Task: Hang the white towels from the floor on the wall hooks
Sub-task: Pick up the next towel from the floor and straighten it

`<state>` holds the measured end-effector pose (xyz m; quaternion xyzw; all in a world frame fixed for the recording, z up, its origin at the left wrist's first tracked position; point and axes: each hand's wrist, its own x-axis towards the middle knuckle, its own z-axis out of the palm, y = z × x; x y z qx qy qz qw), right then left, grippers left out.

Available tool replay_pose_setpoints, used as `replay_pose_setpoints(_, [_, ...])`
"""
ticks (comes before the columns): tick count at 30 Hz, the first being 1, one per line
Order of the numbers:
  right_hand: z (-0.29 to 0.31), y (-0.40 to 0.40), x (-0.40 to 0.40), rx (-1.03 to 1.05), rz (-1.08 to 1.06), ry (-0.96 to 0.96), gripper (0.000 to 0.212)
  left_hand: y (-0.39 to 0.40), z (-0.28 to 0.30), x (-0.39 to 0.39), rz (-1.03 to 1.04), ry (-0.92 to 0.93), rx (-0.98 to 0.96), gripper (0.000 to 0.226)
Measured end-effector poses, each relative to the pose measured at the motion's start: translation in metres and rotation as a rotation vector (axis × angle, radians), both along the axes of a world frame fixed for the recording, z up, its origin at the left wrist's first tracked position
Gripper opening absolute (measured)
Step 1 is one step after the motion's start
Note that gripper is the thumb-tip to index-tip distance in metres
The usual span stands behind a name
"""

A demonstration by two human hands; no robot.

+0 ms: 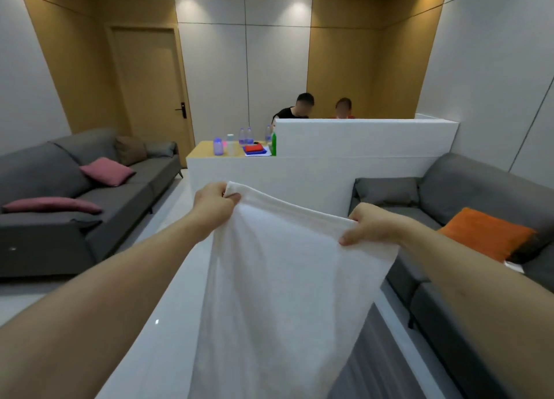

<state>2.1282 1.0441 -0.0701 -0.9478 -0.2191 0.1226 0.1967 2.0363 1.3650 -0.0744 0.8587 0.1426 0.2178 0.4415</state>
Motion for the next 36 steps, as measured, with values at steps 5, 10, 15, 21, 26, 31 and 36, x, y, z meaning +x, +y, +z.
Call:
replay_pose_setpoints(5, [-0.006, 0.056, 0.108, -0.022, -0.245, -0.239, 0.029, 0.072, -0.017, 0.095, 0.092, 0.094, 0.113, 0.012])
replay_pose_setpoints(10, [0.026, 0.092, 0.167, 0.04, -0.384, -0.516, 0.022, 0.104, 0.013, 0.165, 0.114, 0.071, 0.183, 0.022])
replay_pose_setpoints(15, [0.058, 0.09, 0.189, 0.263, -0.37, -0.671, 0.019, 0.106, 0.055, 0.192, 0.116, -0.045, 0.197, 0.016])
replay_pose_setpoints(21, [0.047, 0.054, 0.168, 0.332, -0.294, -0.62, 0.013, 0.075, 0.046, 0.178, 0.1, -0.071, 0.21, 0.016])
replay_pose_setpoints(26, [-0.02, 0.008, 0.125, 0.295, -0.246, -0.545, 0.011, 0.031, -0.017, 0.13, 0.097, 0.053, 0.221, 0.017])
replay_pose_setpoints(31, [-0.13, -0.052, 0.064, 0.217, -0.239, -0.293, 0.01, -0.034, -0.122, 0.055, 0.122, 0.281, 0.26, 0.022])
replay_pose_setpoints(36, [-0.232, -0.11, -0.01, 0.083, -0.238, -0.035, 0.015, -0.09, -0.222, -0.025, 0.02, 0.579, 0.344, 0.024])
